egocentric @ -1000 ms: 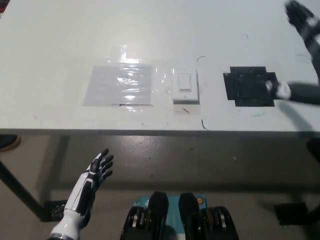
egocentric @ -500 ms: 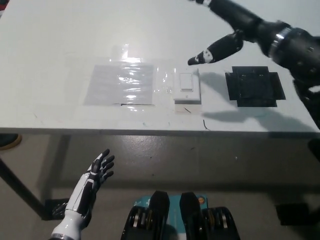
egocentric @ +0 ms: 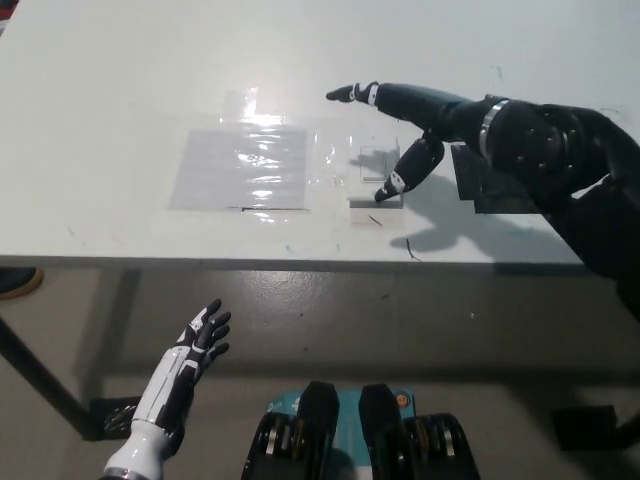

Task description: A white switch is kept at the centre of the table close to the robot and the robot uses its right hand to press it to turn it on

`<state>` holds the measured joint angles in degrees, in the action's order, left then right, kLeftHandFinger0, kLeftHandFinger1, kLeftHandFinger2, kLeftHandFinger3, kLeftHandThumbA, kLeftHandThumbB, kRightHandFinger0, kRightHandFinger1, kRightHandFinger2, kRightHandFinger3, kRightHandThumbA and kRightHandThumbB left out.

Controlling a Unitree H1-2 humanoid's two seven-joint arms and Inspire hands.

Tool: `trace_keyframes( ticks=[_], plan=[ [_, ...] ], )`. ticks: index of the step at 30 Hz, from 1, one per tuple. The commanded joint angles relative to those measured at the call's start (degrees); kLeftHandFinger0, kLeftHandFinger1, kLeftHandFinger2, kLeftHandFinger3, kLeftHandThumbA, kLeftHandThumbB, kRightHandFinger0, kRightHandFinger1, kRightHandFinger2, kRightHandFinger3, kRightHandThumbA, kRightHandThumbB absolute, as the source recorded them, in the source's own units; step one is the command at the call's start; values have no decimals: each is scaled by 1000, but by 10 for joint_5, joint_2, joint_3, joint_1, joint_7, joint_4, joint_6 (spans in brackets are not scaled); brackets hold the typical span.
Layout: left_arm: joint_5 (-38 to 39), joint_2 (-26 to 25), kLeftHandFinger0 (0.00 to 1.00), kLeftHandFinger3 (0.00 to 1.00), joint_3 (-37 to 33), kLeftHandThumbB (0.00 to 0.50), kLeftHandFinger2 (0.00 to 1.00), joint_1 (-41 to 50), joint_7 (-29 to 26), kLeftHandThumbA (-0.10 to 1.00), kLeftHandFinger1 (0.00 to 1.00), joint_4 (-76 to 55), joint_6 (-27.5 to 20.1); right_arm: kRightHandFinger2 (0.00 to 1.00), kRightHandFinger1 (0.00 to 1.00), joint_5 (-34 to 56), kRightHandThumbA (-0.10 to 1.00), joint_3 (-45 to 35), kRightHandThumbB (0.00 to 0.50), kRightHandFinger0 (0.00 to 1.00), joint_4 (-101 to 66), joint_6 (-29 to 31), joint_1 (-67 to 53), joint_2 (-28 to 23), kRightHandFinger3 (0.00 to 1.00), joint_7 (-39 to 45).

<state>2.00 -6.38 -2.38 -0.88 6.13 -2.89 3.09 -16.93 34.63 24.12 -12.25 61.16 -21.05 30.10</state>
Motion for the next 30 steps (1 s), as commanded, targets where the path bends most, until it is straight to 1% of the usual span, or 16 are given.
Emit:
trace_keyframes(
  ticks=[1,3,4,6,8,11,12,14,16,20,22,24,26,28,30],
  plan=[
    [-1,-1,1000,1000,3,39,1000,-6,1,942,1000,-16,-13,1000,1000,-43,1000,3,286,1000,29,32,43,9,1000,3],
    [-2,-1,1000,1000,2,40,1000,-7,1,942,1000,-15,-13,1000,1000,-46,1000,2,282,1000,42,36,45,12,1000,3],
    [-3,-1,1000,1000,2,23,1000,-8,0,939,1000,-14,-15,1000,1000,-51,1000,2,275,1000,48,38,48,15,1000,4],
    [-3,-2,1000,1000,2,20,1000,-9,1,941,1000,-16,-12,1000,1000,-58,1000,4,286,1000,63,42,53,20,1000,4],
    [-2,-3,1000,1000,2,37,1000,-9,2,947,1000,-19,-7,1000,1000,-65,1000,7,295,1000,73,43,57,24,1000,5],
    [-4,-2,1000,1000,1,29,1000,-8,1,953,1000,-19,-9,1000,1000,-75,1000,10,314,1000,85,42,60,30,1000,7],
    [-3,-1,1000,1000,2,29,1000,-7,1,952,1000,-20,-8,1000,1000,-79,1000,12,329,1000,92,47,62,34,1000,7],
    [-1,-1,1000,1000,3,29,1000,-9,1,948,1000,-21,-7,1000,1000,-83,1000,12,332,1000,99,49,64,37,1000,8],
    [-1,-1,1000,1000,3,9,1000,-10,1,941,1000,-20,-9,1000,1000,-86,1000,12,334,1000,116,54,65,45,1000,7],
    [-3,-2,1000,1000,2,19,1000,-9,2,931,1000,-19,-11,1000,1000,-97,1000,16,354,1000,121,50,59,51,1000,13],
    [-5,-3,1000,1000,1,40,1000,-10,2,942,1000,-18,-10,1000,1000,-102,1000,19,349,1000,114,46,54,51,1000,21],
    [-3,-3,1000,1000,3,22,1000,-9,1,942,1000,-19,-8,1000,1000,-104,1000,20,344,1000,108,42,49,52,1000,28],
    [-2,-4,1000,1000,3,18,1000,-9,2,941,1000,-19,-8,1000,1000,-106,1000,19,331,1000,105,40,45,52,1000,33],
    [-2,-4,1000,1000,3,8,1000,-9,3,943,1000,-20,-5,1000,1000,-112,1000,23,335,1000,108,43,41,52,1000,37],
    [-1,-2,1000,1000,4,20,1000,-8,1,944,1000,-21,-2,1000,1000,-117,1000,26,336,1000,104,44,34,51,1000,39]
  ],
)
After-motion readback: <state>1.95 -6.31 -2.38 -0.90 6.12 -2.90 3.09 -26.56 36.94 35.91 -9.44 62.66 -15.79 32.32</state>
